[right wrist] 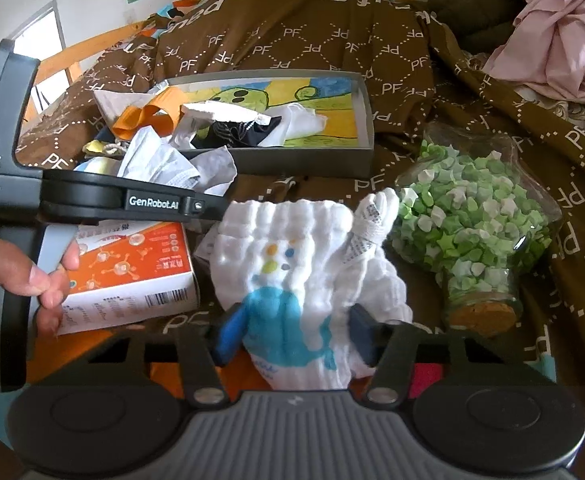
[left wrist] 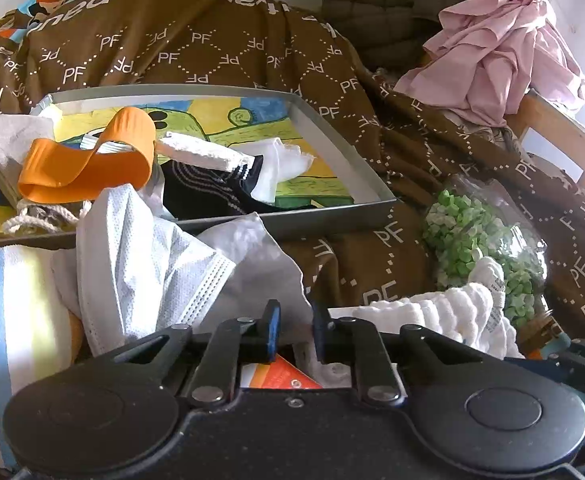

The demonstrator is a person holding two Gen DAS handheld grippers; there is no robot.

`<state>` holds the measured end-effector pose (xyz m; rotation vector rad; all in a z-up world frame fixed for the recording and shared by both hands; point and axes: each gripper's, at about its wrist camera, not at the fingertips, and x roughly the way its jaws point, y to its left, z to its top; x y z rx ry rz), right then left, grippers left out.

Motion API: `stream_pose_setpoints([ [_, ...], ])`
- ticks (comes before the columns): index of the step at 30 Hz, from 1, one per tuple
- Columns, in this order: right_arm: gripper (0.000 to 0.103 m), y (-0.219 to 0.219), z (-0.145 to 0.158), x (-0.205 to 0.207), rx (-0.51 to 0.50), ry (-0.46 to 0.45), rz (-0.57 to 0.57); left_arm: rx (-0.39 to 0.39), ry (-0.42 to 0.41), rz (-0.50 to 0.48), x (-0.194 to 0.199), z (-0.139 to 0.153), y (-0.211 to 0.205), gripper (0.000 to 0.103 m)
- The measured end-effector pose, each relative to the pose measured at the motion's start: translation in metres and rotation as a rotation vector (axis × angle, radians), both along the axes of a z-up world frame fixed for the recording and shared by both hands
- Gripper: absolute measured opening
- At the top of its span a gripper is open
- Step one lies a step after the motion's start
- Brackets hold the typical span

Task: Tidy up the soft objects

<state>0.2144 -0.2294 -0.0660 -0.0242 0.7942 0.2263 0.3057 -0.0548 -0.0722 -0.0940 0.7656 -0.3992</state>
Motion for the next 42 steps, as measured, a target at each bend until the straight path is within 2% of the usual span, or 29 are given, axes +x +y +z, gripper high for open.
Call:
stream_pose_setpoints([
  [2,0.045,0.001,0.000,0.000,-0.004,0.006,0.008,-0.005,0.000,0.004,-0.001,0.000,0.001,0.004],
  [4,0.036,0.003,-0.003,0.001,-0.022,0.023,0.019,-0.008,0.003,0.006,-0.001,0.000,0.001,0.000],
  [7,0.024,0.006,-0.003,0.000,-0.030,0.021,0.037,-0.031,0.002,0.028,-0.002,0.000,0.005,0.000],
  [10,0.019,0.008,0.001,-0.003,-0.037,-0.016,0.044,-0.045,-0.027,0.052,-0.006,0.003,0.007,0.000],
  [18,0.016,0.003,0.014,-0.009,-0.041,-0.123,0.011,-0.078,-0.126,0.053,-0.019,0.026,0.002,0.000],
  [23,0.016,0.002,0.022,-0.015,-0.045,-0.211,0.009,-0.095,-0.153,0.040,-0.023,0.035,0.000,0.000],
  [33,0.016,-0.001,0.039,-0.023,-0.007,-0.365,0.007,-0.210,-0.207,0.030,-0.030,0.057,0.009,0.000],
  [38,0.016,-0.008,0.050,-0.008,0.050,-0.451,-0.022,-0.244,-0.258,0.025,-0.031,0.076,0.012,0.000],
  [42,0.016,-0.011,0.059,0.022,0.111,-0.513,-0.056,-0.261,-0.323,0.027,-0.025,0.093,0.020,0.000],
])
